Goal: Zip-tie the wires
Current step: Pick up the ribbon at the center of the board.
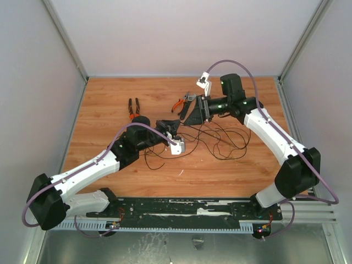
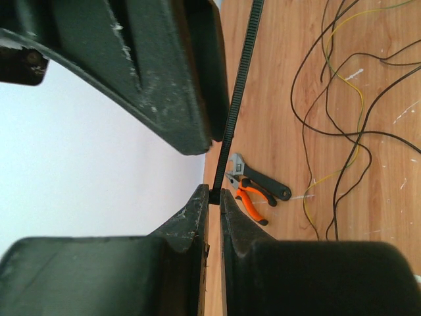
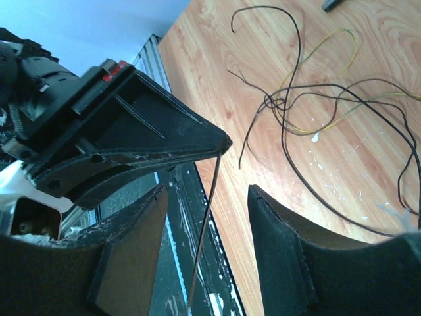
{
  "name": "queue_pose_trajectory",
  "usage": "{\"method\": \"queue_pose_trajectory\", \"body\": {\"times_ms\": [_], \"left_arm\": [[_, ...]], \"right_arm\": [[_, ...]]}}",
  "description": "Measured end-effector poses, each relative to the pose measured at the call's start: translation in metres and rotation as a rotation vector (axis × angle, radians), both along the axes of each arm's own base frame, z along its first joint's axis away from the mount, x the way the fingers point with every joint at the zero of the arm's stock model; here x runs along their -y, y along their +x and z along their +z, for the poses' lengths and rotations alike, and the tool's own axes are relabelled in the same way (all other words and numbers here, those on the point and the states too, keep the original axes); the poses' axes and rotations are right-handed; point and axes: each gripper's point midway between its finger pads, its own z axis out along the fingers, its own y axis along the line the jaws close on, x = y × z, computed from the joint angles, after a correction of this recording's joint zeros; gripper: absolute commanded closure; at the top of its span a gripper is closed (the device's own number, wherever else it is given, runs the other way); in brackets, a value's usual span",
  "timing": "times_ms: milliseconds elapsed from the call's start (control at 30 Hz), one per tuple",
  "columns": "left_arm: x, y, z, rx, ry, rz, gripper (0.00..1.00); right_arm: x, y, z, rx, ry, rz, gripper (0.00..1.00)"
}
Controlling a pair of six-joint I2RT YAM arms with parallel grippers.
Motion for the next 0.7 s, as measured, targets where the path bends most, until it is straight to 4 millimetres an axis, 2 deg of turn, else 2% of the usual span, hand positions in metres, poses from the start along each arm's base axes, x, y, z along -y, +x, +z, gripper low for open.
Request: {"method": "queue_pose_trajectory", "body": {"times_ms": [167, 400, 500, 567, 700], "left_arm": [[0.0, 0.0, 0.0, 0.0, 0.001, 0.0, 1.0], [0.0, 0.001, -0.001, -0.001, 0.004, 0.004, 1.0], [-0.001, 0.001, -0.002, -0.003, 0.006, 0.005, 1.0], [-0.001, 0.001, -0.002, -0.003, 0.007, 0.007, 0.95], [-0.001, 0.001, -0.002, -0.008, 0.004, 0.01, 0.84]], "right_arm": [[-0.001, -0.006, -0.012, -0.017, -0.039, 0.015, 0.56], [-0.002, -0.01, -0.015, -0.006, -0.048, 0.037, 0.78], [-0.002, -0.011, -0.016, -0.001, -0.05, 0.039, 0.91], [-0.002, -0.011, -0.016, 0.001, -0.052, 0.04, 1.0], [-0.001, -0.01, -0.018, 0.002, -0.059, 0.035, 1.0]]}}
